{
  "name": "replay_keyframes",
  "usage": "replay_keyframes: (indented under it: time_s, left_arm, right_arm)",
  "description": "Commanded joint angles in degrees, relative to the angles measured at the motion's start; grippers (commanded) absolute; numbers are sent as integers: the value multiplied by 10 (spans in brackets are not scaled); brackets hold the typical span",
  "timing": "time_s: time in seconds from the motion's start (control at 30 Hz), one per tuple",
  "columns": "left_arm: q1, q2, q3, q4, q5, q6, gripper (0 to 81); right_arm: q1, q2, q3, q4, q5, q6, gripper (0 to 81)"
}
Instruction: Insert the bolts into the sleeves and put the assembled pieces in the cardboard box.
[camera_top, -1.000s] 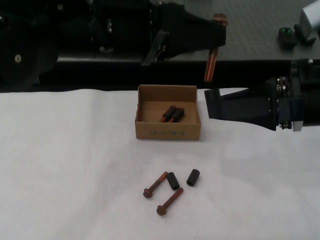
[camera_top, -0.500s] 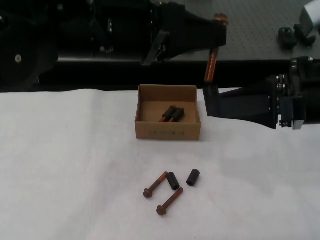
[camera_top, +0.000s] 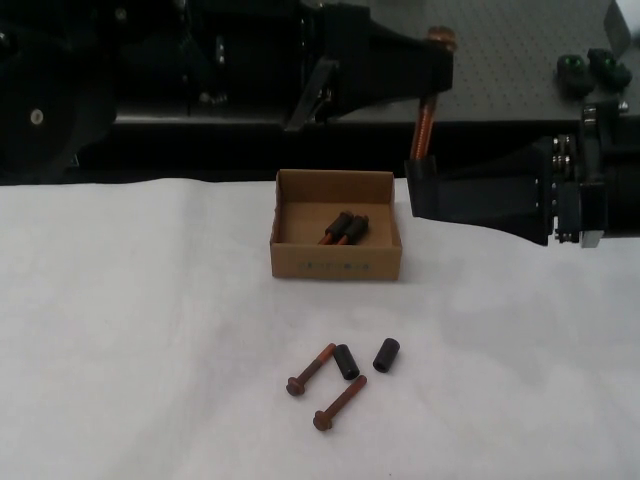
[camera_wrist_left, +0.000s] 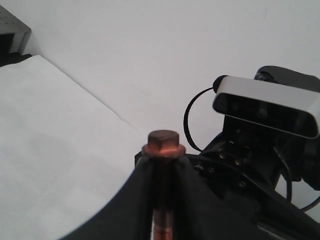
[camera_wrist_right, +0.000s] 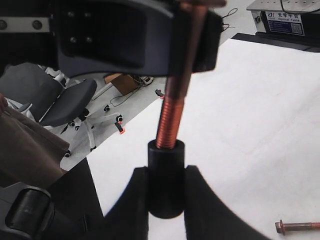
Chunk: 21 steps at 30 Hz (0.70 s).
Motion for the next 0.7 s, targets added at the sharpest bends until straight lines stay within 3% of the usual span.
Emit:
replay_keyframes:
  time_s: [0.0, 0.67]
  left_arm:
    - [-1, -7, -6, -6, 5, -4, 6]
    - [-1, -7, -6, 61, 5, 37, 6]
  right_arm:
    - [-1, -8, -3, -10, 16, 1, 26]
    - [-21, -19, -4, -28, 25, 6, 26]
